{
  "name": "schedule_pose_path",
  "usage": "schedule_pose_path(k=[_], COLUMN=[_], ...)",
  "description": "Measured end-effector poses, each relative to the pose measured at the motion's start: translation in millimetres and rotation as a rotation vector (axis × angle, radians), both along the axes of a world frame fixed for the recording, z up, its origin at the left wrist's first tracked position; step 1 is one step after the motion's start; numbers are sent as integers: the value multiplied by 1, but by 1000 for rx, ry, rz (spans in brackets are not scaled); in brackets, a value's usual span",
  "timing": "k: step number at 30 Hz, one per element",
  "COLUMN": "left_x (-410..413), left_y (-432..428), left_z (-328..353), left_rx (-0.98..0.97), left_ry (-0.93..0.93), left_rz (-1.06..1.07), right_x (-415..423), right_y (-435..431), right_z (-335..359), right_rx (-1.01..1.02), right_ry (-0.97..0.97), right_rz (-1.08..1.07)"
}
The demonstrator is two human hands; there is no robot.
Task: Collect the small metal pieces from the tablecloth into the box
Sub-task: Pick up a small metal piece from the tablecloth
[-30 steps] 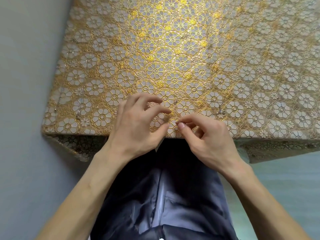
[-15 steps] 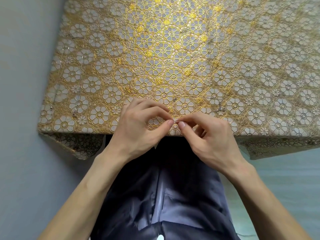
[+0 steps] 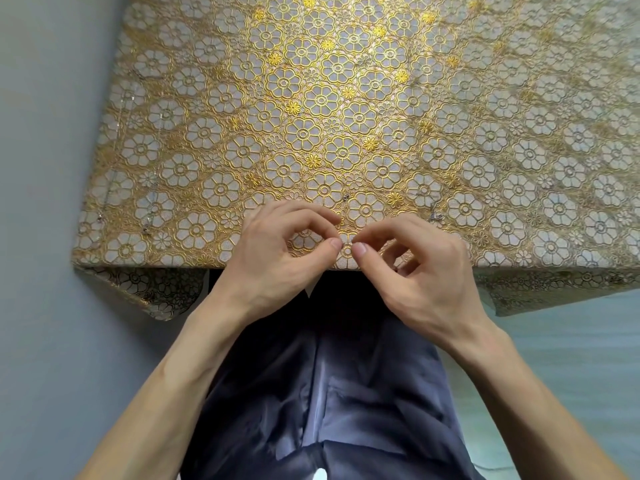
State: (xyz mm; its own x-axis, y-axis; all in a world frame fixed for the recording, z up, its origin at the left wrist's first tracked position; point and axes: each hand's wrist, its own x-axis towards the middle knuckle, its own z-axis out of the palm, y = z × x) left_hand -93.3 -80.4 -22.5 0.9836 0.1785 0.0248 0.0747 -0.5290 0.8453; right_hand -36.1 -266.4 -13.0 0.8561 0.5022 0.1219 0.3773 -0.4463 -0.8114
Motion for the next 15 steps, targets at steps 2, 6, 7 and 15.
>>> schedule_pose_path(k=[2,6,7,15], left_x=[0,-1,-1,1], left_y=[0,0,0,1], left_z=[0,0,0,-1], left_rx=[-2,8,14,48], left_ry=[4,1,2,17], left_rz=[-2,-16,-18,-38], right_x=[-1,-1,-1,0], right_y=[1,1,1,1], right_z=[0,-1,-1,-2], right_rx=[2,-7,-8,-30], right_ry=[12,16,14,-44], right_rz=[11,23,29,56])
